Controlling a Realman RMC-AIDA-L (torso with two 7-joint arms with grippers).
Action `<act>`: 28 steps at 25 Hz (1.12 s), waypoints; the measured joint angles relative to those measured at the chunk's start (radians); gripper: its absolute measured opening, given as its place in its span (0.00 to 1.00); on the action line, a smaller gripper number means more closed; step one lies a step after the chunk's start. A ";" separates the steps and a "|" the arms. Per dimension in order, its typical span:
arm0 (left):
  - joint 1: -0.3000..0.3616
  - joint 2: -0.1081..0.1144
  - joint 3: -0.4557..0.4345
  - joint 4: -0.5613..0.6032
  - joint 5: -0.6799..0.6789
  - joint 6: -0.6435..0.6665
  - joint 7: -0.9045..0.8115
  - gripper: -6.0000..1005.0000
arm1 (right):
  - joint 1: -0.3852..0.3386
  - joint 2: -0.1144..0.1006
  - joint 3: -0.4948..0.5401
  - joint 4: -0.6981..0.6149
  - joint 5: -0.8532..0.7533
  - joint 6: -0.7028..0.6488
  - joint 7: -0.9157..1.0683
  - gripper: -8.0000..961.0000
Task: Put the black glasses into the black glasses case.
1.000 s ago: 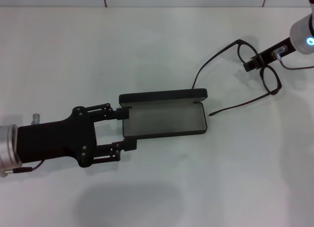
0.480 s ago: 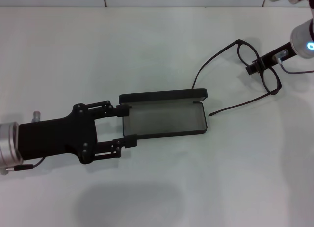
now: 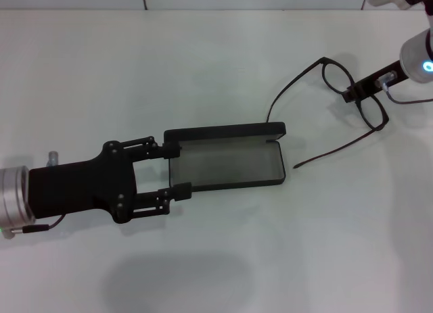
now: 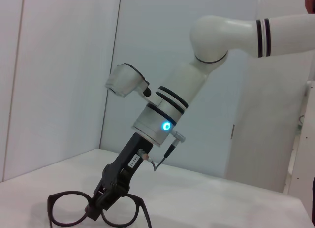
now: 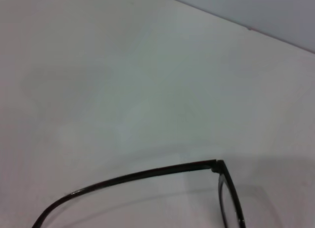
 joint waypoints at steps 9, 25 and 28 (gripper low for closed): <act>0.003 0.000 0.000 0.000 0.000 0.000 0.000 0.69 | -0.048 -0.002 -0.025 -0.069 0.043 -0.007 -0.012 0.13; -0.009 -0.028 -0.127 0.001 -0.043 0.014 -0.064 0.57 | -0.348 -0.073 0.155 -0.467 0.378 -0.290 -0.166 0.13; -0.019 -0.039 -0.127 0.004 -0.081 0.031 -0.075 0.45 | -0.360 -0.087 0.328 -0.449 0.467 -0.477 -0.292 0.13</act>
